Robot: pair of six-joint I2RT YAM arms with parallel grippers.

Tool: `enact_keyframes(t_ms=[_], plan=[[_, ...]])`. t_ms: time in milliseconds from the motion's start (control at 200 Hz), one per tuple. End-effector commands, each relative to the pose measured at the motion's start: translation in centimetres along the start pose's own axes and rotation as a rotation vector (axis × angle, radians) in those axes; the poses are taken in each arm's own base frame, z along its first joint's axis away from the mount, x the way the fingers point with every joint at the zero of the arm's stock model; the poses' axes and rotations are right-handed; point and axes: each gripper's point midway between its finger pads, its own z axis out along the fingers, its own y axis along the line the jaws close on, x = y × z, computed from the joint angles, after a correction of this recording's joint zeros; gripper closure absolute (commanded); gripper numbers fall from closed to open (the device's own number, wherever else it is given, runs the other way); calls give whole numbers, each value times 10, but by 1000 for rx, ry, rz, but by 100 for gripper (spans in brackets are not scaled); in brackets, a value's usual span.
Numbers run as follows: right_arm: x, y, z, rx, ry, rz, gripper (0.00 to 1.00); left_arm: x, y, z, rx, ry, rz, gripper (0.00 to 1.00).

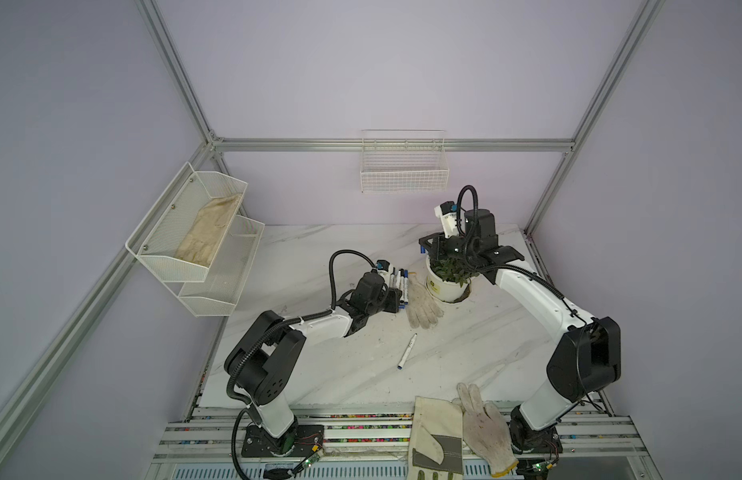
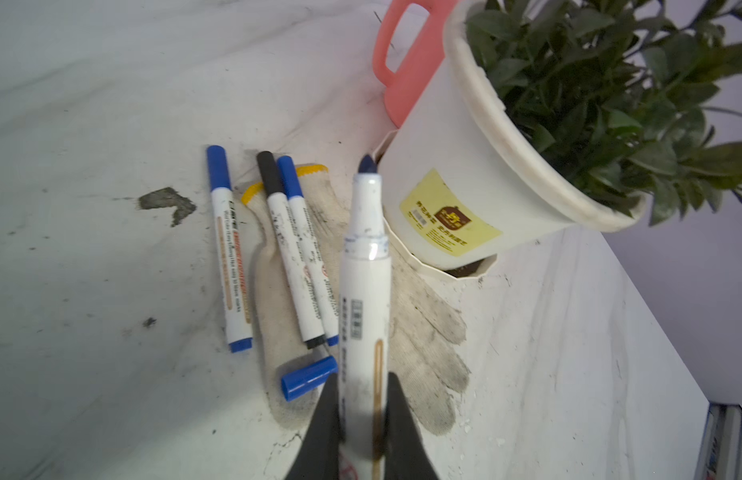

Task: Insert the pens into the pen caps
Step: 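Raise the blue cap with the right gripper above the left-held marker tip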

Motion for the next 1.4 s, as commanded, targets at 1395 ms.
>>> enact_keyframes(t_ms=[1395], plan=[[16, 4, 4, -93, 7, 80, 100, -65, -70, -31, 243, -244, 164, 100]])
